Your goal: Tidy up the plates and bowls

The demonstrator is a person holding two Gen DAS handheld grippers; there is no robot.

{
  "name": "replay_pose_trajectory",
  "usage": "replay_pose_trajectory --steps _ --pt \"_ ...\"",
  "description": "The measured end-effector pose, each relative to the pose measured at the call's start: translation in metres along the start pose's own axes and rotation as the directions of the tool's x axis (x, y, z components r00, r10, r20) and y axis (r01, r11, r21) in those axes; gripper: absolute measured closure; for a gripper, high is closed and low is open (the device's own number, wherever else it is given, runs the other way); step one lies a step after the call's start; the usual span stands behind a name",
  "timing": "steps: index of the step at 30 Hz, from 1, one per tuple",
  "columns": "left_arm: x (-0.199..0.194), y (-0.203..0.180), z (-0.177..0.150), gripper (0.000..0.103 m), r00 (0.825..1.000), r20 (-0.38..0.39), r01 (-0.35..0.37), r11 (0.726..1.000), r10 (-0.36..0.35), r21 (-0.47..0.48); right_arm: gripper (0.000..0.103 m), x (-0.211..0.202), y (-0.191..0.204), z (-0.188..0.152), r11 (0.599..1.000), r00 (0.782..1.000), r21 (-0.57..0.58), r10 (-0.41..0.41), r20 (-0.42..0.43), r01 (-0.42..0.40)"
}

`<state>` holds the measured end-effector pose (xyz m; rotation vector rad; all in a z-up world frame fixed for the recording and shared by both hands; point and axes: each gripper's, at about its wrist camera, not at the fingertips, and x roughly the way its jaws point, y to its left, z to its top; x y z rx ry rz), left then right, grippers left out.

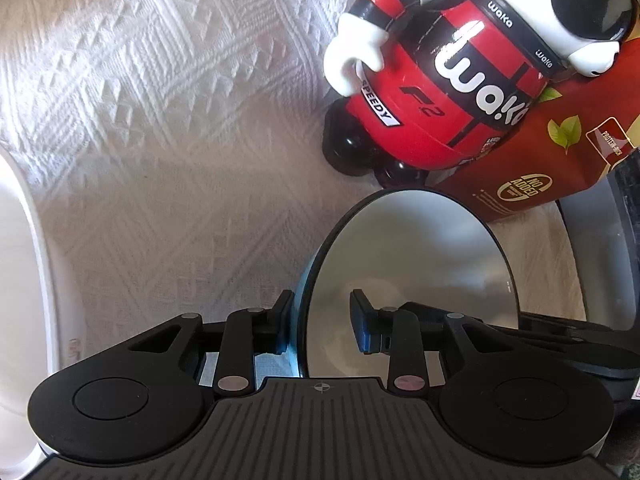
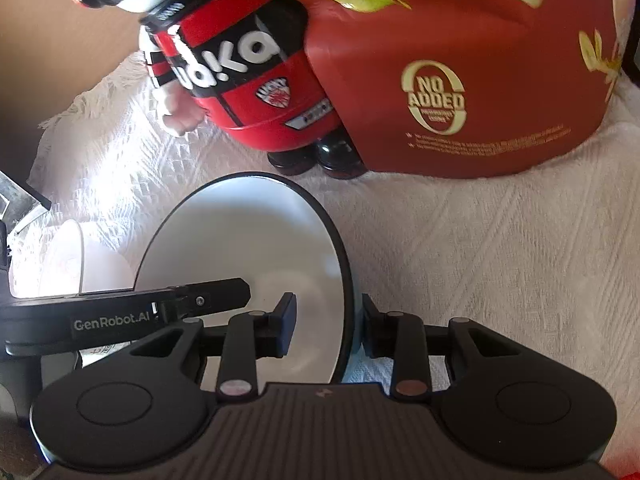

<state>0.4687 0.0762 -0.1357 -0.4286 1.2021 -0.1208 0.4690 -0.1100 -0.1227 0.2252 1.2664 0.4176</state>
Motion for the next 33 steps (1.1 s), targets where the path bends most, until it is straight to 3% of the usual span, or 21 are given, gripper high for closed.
replay_pose_trajectory --steps 10,15,22,28,33 --pt "-0.016 -0.001 0.0 0.068 1.0 0.022 -0.005 1.0 0.005 0.002 0.07 -0.007 0.002 0.002 0.999 0.999 0.003 0.044 0.006 -0.044" --pt "-0.043 -0.003 0.006 0.066 1.0 0.004 0.021 1.0 -0.021 -0.016 0.069 -0.022 0.012 0.004 0.999 0.999 0.011 0.045 0.016 -0.045" --pt "-0.103 -0.011 -0.004 0.062 0.998 0.027 0.054 0.998 -0.054 0.018 0.069 -0.066 0.031 0.001 0.991 0.991 0.018 0.128 0.047 -0.129" --pt "-0.13 -0.013 -0.031 0.057 0.993 -0.05 0.112 0.994 -0.111 0.013 0.069 -0.101 0.048 -0.023 0.993 0.993 -0.031 0.111 0.04 -0.11" --pt "-0.128 -0.016 -0.063 0.057 0.987 -0.112 0.116 0.993 -0.111 0.036 0.069 -0.115 0.049 -0.057 0.994 0.995 -0.049 0.101 0.007 -0.1"
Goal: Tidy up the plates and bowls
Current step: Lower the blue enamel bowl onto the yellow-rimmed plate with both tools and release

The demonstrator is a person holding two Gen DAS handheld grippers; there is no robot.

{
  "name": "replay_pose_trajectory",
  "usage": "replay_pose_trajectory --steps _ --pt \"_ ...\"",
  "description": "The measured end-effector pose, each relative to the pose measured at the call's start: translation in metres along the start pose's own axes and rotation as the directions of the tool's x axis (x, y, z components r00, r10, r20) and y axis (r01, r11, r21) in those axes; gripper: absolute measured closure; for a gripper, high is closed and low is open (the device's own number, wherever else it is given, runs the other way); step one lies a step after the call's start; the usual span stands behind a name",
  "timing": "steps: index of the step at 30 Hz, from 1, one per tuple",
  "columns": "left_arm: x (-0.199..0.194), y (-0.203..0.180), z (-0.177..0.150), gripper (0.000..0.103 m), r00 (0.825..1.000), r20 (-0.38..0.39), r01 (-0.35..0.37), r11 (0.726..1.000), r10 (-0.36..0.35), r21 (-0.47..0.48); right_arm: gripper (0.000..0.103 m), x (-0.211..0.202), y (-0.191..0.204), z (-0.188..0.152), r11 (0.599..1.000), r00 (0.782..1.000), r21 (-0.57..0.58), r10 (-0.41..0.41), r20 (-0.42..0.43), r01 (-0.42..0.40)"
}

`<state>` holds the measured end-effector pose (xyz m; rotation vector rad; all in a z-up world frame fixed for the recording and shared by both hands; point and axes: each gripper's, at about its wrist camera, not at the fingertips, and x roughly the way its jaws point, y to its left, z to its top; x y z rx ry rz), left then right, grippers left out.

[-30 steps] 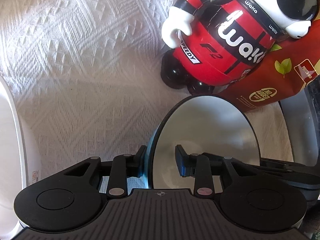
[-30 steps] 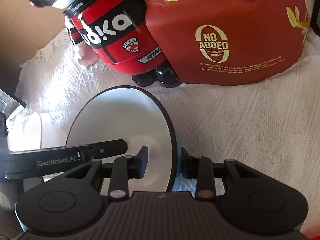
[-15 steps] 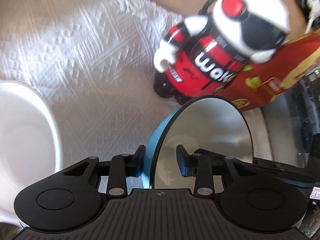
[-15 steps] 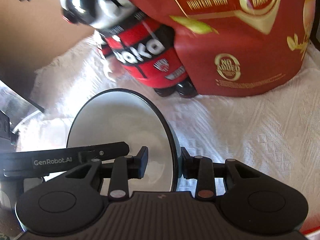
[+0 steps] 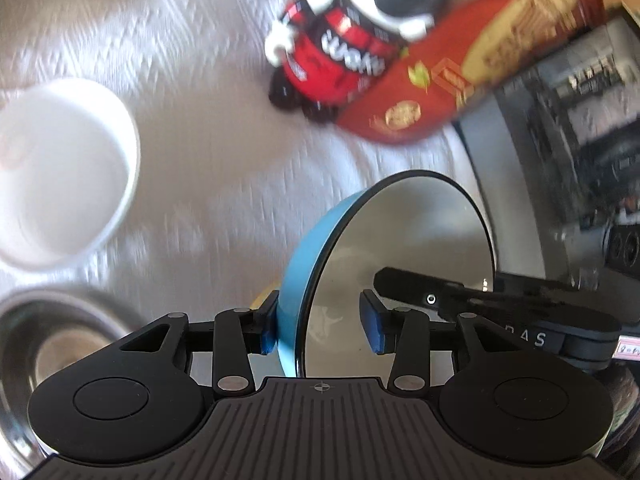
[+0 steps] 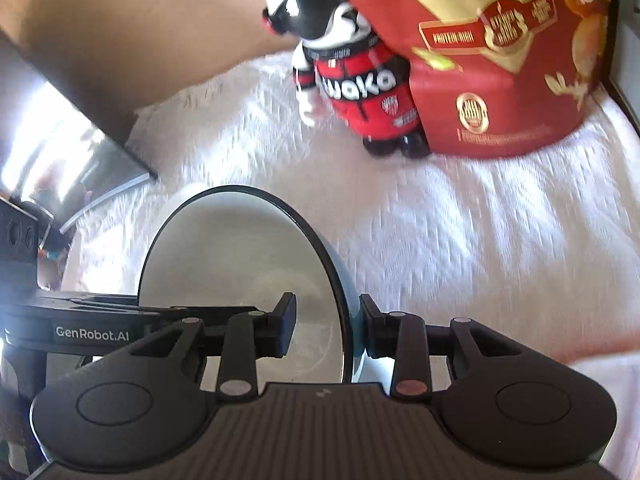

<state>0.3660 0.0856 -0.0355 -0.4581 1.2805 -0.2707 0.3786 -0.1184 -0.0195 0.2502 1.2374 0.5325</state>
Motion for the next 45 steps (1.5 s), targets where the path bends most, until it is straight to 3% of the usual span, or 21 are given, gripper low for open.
replay_pose_trajectory --steps 9,16,19,32,45 --pt "0.026 0.007 -0.04 0.058 0.997 -0.074 -0.009 0.999 0.012 0.045 0.069 0.016 -0.008 -0.047 0.998 0.997 0.04 -0.042 -0.07 0.044" --pt "0.028 0.001 -0.053 0.059 0.997 -0.043 -0.055 0.992 0.06 0.117 0.069 0.026 -0.017 -0.064 0.994 0.992 0.047 -0.096 -0.08 0.1" --pt "0.025 0.004 -0.051 0.06 0.996 -0.014 -0.084 0.989 0.086 0.121 0.069 0.026 -0.021 -0.066 0.994 0.993 0.041 -0.097 -0.074 0.1" --pt "0.018 0.016 -0.05 0.066 0.998 -0.007 -0.054 0.995 0.055 0.083 0.069 0.014 -0.007 -0.069 0.986 0.987 -0.06 -0.16 -0.024 0.159" --pt "0.008 0.02 -0.047 0.07 0.999 0.011 -0.035 0.997 0.035 0.067 0.069 -0.004 -0.006 -0.069 0.984 0.986 -0.061 -0.166 0.03 0.168"
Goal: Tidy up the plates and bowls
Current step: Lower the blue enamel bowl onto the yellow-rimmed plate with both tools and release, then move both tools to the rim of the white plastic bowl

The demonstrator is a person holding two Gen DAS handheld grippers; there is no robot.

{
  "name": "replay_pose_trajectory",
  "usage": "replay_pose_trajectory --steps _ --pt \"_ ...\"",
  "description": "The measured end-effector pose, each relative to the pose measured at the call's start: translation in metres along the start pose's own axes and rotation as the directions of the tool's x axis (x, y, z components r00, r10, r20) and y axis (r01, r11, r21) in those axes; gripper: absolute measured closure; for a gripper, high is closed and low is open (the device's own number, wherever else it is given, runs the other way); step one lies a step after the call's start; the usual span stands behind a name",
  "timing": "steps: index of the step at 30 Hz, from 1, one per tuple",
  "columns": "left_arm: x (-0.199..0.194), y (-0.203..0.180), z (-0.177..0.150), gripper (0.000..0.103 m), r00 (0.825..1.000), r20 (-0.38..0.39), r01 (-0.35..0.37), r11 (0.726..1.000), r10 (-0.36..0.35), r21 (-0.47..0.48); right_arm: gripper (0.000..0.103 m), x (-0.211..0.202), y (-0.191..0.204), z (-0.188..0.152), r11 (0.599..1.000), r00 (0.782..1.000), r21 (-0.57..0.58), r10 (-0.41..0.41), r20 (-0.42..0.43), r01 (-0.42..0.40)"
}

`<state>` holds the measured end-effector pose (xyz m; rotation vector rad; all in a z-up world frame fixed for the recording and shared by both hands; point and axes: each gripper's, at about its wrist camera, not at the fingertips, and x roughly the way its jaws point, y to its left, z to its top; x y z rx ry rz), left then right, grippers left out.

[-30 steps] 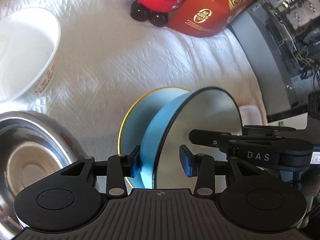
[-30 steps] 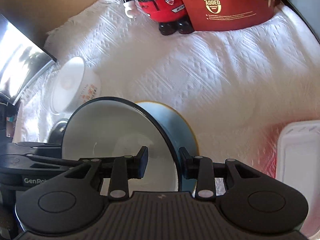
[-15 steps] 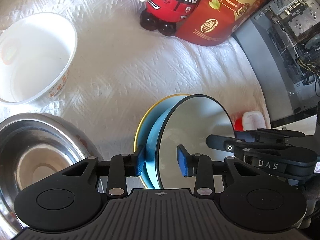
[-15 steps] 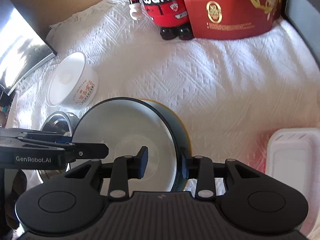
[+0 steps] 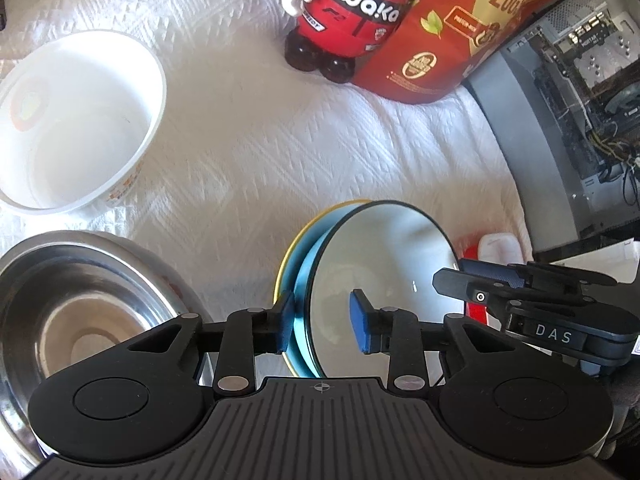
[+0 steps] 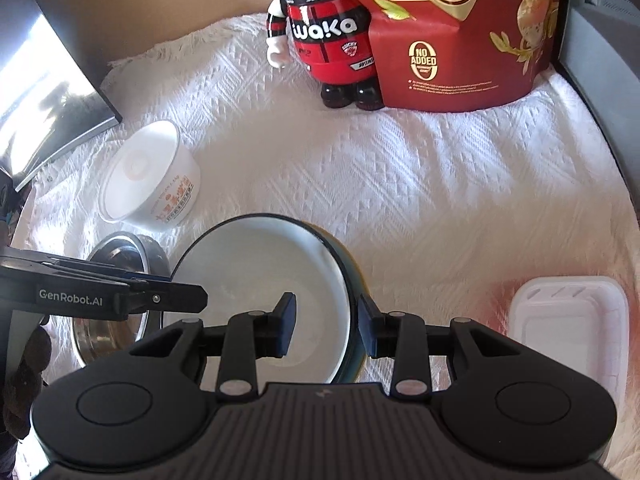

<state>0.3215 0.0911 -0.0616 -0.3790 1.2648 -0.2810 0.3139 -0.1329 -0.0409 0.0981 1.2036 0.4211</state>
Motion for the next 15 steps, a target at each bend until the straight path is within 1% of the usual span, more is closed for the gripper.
replay_pose_trajectory --steps 5,9,11,13,15 --pt "-0.014 0.002 0.0 0.071 0.999 0.039 0.031 1.0 -0.031 0.001 0.069 -0.008 0.002 0.002 1.0 0.999 -0.007 -0.015 0.036 0.015" --pt "-0.029 0.013 0.002 0.072 0.995 0.086 0.047 0.998 -0.043 -0.04 0.069 -0.016 0.009 0.01 0.998 0.996 -0.039 -0.044 0.075 0.047" --pt "-0.041 0.023 0.003 0.072 0.991 0.126 0.058 0.996 -0.049 -0.071 0.069 -0.019 0.015 0.015 0.996 0.994 -0.07 -0.053 0.095 0.06" --pt "-0.056 0.036 0.004 0.073 0.983 0.182 0.049 0.993 -0.029 -0.108 0.069 -0.022 0.023 0.022 0.993 0.992 -0.103 -0.053 0.114 0.065" --pt "-0.072 0.052 0.005 0.073 0.971 0.24 0.02 0.988 0.017 -0.151 0.069 -0.023 0.032 0.033 0.99 0.991 -0.128 -0.041 0.127 0.058"
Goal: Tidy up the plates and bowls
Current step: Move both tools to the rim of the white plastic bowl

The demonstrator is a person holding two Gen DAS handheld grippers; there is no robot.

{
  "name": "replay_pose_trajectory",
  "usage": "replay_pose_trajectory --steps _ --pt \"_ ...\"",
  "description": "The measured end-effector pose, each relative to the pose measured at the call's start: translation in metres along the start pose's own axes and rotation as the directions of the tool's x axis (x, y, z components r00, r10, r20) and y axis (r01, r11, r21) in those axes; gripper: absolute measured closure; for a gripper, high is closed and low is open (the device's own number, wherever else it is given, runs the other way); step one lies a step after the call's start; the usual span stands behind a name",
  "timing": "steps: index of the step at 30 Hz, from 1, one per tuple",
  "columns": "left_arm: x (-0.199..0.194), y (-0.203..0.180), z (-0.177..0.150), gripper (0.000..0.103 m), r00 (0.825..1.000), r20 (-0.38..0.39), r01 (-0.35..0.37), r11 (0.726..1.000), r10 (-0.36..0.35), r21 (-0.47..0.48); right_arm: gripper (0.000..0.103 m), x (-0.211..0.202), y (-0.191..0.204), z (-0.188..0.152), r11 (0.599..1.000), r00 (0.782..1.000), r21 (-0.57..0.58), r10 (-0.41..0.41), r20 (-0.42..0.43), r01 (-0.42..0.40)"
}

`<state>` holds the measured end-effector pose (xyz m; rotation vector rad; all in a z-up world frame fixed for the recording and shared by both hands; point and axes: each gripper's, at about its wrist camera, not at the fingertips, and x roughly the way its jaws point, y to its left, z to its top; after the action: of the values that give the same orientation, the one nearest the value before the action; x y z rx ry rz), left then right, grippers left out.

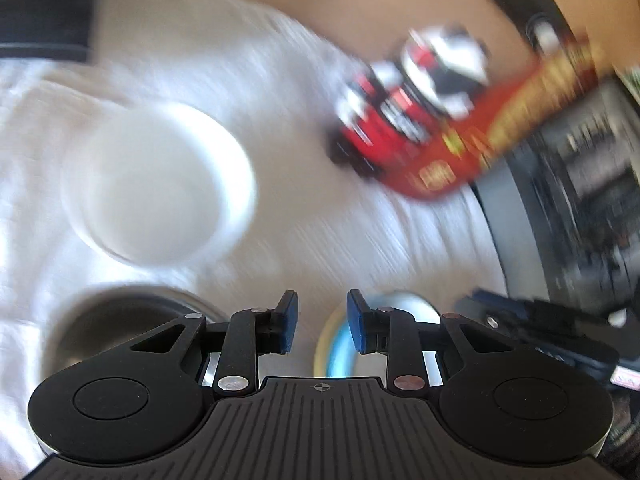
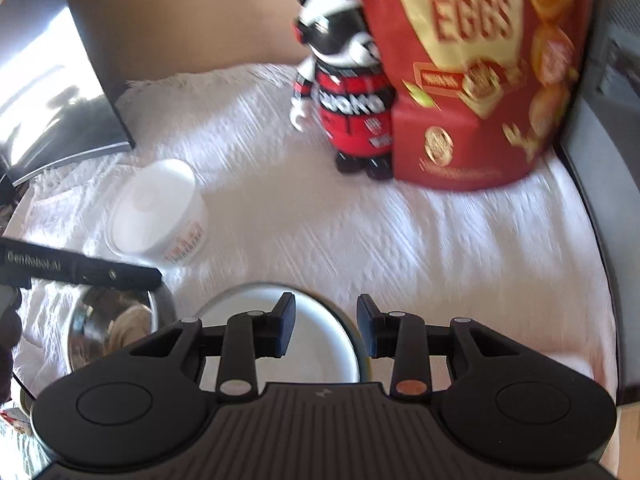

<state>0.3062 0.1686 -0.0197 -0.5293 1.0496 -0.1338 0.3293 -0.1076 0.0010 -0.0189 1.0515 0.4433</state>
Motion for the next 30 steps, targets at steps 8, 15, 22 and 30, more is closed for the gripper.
replay_pose_trajectory --steps 8,15,22,30 --pt "-0.028 0.073 0.038 0.072 0.95 0.156 -0.244 0.954 0.271 -0.173 0.059 0.027 0.05 0.05 0.99 0.998 -0.13 0.063 -0.003 -0.063" --pt "-0.001 0.097 0.054 0.072 0.914 0.127 -0.35 0.907 0.385 -0.236 0.056 0.086 0.087 0.094 0.981 0.983 -0.105 0.152 -0.099 -0.162" --pt "0.03 0.116 0.049 0.072 0.939 0.06 -0.314 0.913 0.34 -0.26 0.054 0.167 0.106 0.105 0.986 0.963 -0.003 0.163 -0.214 -0.167" --pt "0.043 0.098 0.046 0.074 0.965 0.042 -0.245 0.942 0.26 -0.228 0.081 0.183 0.106 0.094 0.973 0.941 0.012 0.224 -0.253 -0.229"
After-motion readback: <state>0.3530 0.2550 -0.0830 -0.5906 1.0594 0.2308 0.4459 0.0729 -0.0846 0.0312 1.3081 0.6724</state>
